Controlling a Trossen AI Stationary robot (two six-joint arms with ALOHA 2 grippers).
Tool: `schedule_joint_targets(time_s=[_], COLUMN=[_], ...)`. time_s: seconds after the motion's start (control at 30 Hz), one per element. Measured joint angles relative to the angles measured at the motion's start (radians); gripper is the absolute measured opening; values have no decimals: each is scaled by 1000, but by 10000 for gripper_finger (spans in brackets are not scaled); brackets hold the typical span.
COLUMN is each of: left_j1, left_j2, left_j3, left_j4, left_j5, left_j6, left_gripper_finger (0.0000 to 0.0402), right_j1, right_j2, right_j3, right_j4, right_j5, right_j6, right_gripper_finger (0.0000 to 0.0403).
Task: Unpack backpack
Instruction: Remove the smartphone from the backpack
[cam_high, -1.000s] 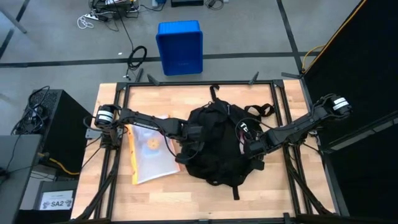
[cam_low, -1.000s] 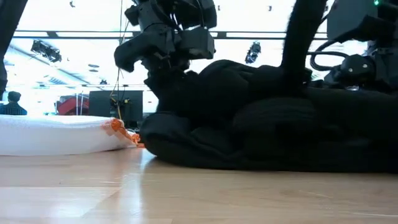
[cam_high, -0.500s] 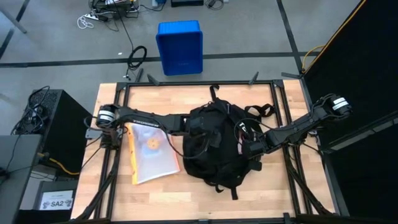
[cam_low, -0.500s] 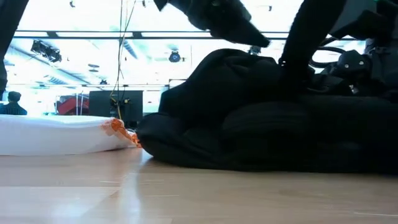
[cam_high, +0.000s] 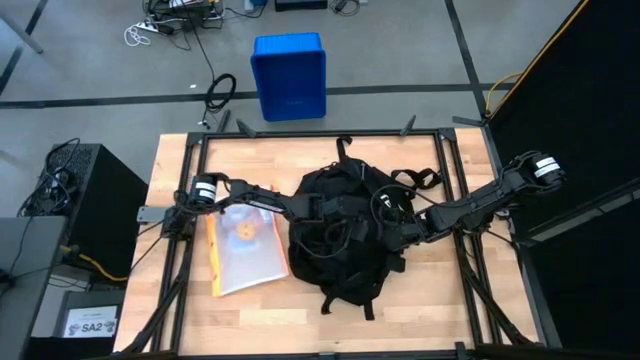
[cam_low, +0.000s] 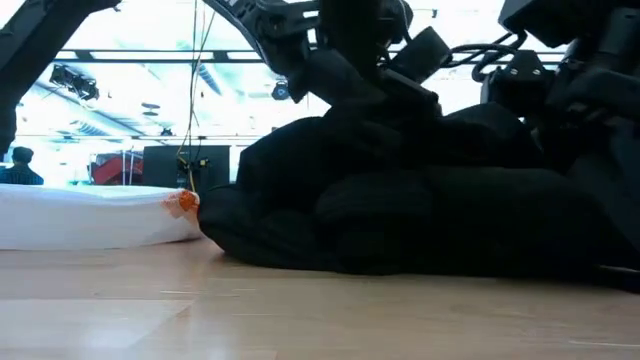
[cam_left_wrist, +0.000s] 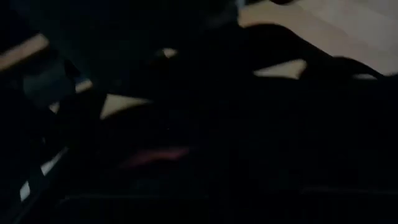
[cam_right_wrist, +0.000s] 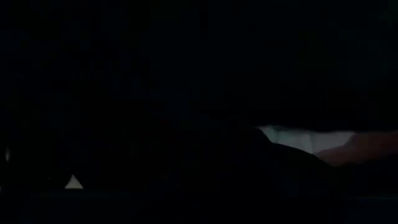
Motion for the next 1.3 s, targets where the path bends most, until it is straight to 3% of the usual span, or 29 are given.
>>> schedule_joint_targets(time_s=[0.13, 0.3, 0.47, 0.87, 1.3], left_j1=[8, 38, 59, 42, -11], left_j2=[29, 51, 44, 21, -164], left_j3=[1, 8, 13, 12, -2], left_j4=[27, -145, -367, -544, -919], left_j5=[2, 7, -31, -63, -267], left_j6=[-22, -55, -132, -204, -270], left_gripper_finger=[0, 0, 0, 0, 0], right_j1=[-7, -2, 17, 105, 131], right_j2=[0, 0, 0, 0, 0], right_j3=[0, 1, 3, 4, 3], right_j4=[-19, -95, -213, -298, -287], right_j5=[-31, -108, -121, -165, -162], right_j6=[1, 39, 120, 274, 303], right_gripper_finger=[59, 58, 58, 56, 50])
